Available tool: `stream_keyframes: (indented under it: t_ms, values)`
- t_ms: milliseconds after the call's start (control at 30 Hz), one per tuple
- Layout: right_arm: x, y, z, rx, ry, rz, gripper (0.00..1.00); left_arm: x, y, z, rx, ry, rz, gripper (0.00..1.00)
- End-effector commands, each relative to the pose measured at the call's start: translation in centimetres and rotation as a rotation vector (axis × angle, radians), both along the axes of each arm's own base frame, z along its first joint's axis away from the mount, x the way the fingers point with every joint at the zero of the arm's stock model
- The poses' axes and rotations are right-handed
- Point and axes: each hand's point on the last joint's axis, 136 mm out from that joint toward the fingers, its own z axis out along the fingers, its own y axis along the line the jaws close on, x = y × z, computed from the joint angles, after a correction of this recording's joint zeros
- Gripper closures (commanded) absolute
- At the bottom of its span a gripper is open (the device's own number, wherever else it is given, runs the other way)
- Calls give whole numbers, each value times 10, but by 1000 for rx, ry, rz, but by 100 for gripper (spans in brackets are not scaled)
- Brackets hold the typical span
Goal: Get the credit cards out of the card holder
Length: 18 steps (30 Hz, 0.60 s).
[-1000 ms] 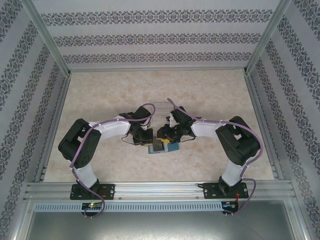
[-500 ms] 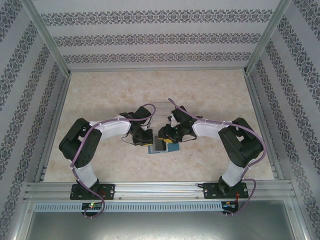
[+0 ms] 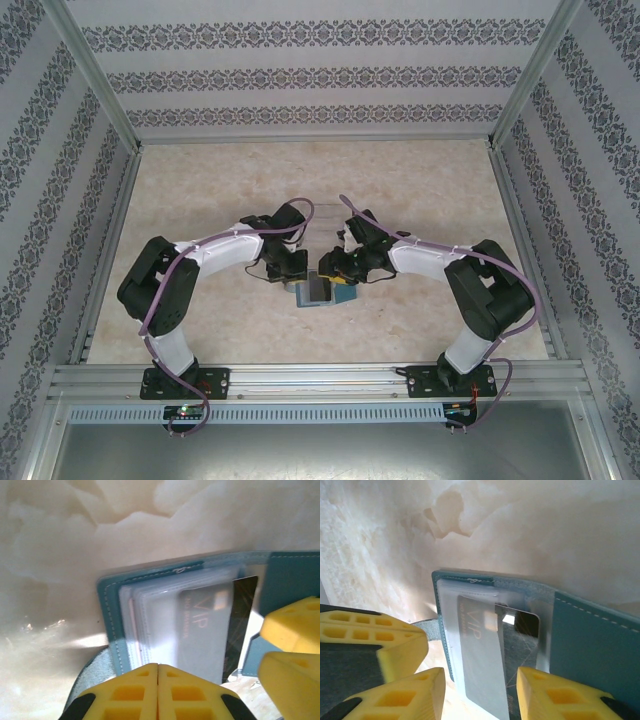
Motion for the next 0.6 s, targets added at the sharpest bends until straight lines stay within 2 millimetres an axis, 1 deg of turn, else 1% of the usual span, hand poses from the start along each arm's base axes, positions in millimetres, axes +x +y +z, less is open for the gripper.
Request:
stream_keyframes:
  t_ms: [0, 167, 367, 567]
  values:
    - [-5, -11, -7, -44, 5, 6, 58, -9, -4, 7, 16, 1, -37, 94]
    - [-8, -13, -14, -53, 17, 8, 60, -13, -8, -7, 33, 31, -49, 96]
    - [-10, -15, -21, -64, 31, 11, 61, -15, 0, -24, 82, 48, -50, 97]
    - [-13, -16, -29, -68, 46, 14, 62, -19, 4, -33, 108, 65, -48, 97]
